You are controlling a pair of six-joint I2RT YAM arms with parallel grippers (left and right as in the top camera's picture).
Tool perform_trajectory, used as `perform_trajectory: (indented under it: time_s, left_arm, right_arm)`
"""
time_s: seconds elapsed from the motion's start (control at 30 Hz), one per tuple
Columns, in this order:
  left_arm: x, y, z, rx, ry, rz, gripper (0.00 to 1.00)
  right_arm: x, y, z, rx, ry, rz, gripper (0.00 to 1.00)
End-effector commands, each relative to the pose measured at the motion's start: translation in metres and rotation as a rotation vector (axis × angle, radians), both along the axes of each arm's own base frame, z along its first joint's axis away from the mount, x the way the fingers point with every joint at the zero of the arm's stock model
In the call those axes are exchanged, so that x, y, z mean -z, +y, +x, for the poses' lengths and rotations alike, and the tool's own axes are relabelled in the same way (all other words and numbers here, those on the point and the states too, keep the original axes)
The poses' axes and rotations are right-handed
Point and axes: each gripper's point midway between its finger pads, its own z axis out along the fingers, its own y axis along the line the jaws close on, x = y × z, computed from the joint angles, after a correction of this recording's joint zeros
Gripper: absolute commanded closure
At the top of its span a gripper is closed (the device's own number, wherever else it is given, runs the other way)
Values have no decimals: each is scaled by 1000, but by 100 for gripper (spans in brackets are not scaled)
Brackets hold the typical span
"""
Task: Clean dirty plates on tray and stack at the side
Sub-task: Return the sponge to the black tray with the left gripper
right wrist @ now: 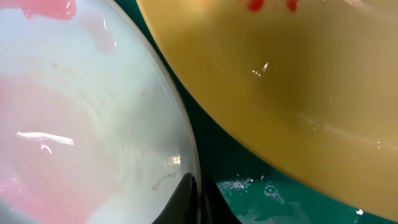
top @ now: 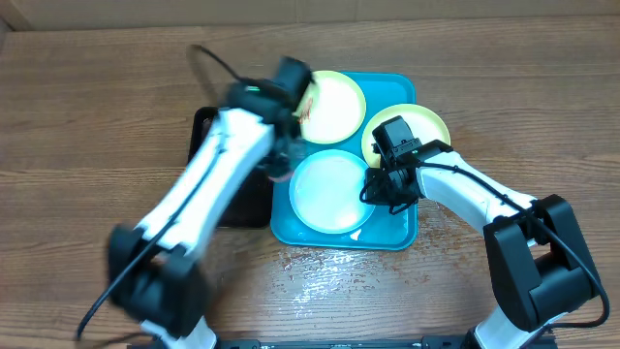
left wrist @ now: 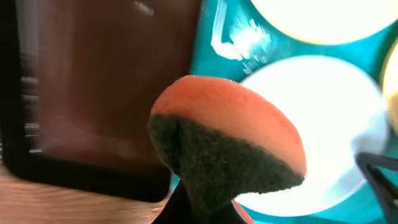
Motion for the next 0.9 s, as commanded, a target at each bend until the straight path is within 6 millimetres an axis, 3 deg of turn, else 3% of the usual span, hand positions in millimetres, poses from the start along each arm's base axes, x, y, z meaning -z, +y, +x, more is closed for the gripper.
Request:
perform_trajectory:
  time_s: [0.0, 0.1, 0.2, 0.33, 0.47, 0.5, 0.57, 0.6, 0.7, 0.8, 0.83, 0.87]
  left_arm:
    - [-15, 43, 5, -31, -20, 39, 96]
    - [1, 72, 2, -96, 44, 83, 96]
    - [33, 91, -3, -136, 123, 103, 96]
    - [93, 102, -16, -150, 238, 106, 96]
    - [120, 100, -20, -125, 294, 99, 94]
    - [122, 99, -21, -125, 300, 95, 83]
    - [121, 96, -21, -125, 300, 75, 30]
    - [118, 94, -20, -122, 296, 59, 23]
    - [100, 86, -13, -97, 254, 15, 16]
    - [70, 86, -7, -98, 181, 0, 8]
    - [60, 86, -5, -99, 156, -5, 0]
    - [43, 87, -3, -101, 112, -15, 0]
  right_arm:
    - [5, -10, -3, -6, 5, -50, 96]
    - [5, -10, -3, -6, 5, -50, 96]
    - [5, -10, -3, -6, 5, -50, 96]
    - [5, -11, -3, -5, 7, -51, 96]
    - [5, -11, -3, -5, 8, -51, 96]
    - [5, -11, -3, -6, 8, -51, 96]
    - [5, -11, -3, -6, 7, -51, 96]
    - [5, -11, -3, -6, 6, -51, 96]
    - [-2, -10, -1, -10, 5, -52, 96]
    - [-25, -10, 8, -16, -26, -64, 96]
    - [-34, -11, 13, -13, -46, -77, 96]
    - [-49, -12, 20, -10, -80, -94, 96]
